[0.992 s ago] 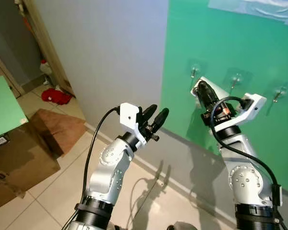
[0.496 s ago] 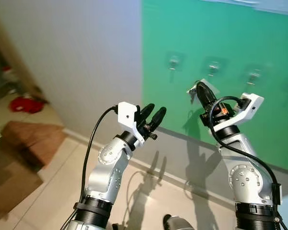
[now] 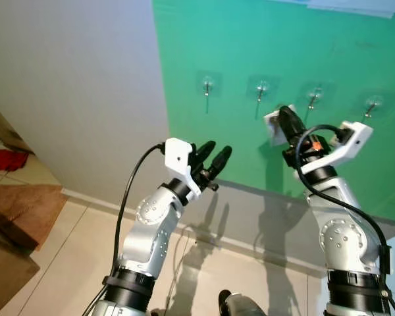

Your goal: Hang keys on a hook

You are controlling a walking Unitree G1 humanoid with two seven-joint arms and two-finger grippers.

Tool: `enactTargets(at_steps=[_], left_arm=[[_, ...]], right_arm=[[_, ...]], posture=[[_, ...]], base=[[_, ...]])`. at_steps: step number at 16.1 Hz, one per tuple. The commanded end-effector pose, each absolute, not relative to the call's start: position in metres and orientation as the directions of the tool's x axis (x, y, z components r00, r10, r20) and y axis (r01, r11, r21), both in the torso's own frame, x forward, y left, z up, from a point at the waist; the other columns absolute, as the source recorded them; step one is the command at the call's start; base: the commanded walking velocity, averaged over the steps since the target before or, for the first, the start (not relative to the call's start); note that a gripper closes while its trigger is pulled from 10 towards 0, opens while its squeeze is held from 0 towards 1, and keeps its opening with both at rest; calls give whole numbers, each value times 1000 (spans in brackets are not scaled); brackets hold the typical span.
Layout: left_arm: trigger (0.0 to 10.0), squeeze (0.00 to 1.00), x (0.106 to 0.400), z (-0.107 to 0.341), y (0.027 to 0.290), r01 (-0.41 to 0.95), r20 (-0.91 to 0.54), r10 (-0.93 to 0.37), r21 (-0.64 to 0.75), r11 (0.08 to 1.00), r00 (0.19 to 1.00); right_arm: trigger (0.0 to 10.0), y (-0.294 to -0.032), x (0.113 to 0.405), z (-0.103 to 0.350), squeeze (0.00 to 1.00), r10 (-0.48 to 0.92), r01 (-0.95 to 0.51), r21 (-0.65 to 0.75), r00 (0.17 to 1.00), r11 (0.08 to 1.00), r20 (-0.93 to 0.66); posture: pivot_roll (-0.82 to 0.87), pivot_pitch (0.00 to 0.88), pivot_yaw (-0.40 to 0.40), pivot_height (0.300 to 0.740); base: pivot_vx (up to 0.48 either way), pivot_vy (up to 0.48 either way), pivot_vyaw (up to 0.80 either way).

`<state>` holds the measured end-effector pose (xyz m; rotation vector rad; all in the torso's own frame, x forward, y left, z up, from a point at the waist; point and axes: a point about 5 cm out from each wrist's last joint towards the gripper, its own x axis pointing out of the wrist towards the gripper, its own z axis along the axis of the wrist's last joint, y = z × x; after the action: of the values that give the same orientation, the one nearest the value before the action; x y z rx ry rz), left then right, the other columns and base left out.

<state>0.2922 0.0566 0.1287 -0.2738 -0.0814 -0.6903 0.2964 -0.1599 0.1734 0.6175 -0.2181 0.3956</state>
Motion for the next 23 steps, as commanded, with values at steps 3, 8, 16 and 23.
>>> enactTargets(at_steps=[3, 8, 16, 23], left_arm=[[10000, 0, 291, 133, 55, 655, 175, -631, -195, 730, 756], [10000, 0, 290, 135, 53, 665, 181, -640, -186, 723, 746], [10000, 0, 288, 138, 51, 678, 187, -652, -176, 714, 735], [10000, 0, 285, 140, 49, 690, 193, -662, -180, 702, 724]], right_arm=[[10000, -156, 297, 175, 0, 340, -463, 515, 885, 721, 318], [10000, -156, 296, 173, 0, 352, -473, 518, 880, 713, 319], [10000, -162, 304, 176, 0, 294, -419, 556, 906, 718, 304], [10000, -164, 302, 177, 0, 302, -434, 554, 899, 710, 318]], posture=[[-102, 76, 11, 740], [-98, 72, 6, 740], [-94, 81, 6, 740], [-90, 85, 3, 740]], base=[[0, 0, 0], [0, 0, 0], [0, 0, 0], [0, 0, 0]])
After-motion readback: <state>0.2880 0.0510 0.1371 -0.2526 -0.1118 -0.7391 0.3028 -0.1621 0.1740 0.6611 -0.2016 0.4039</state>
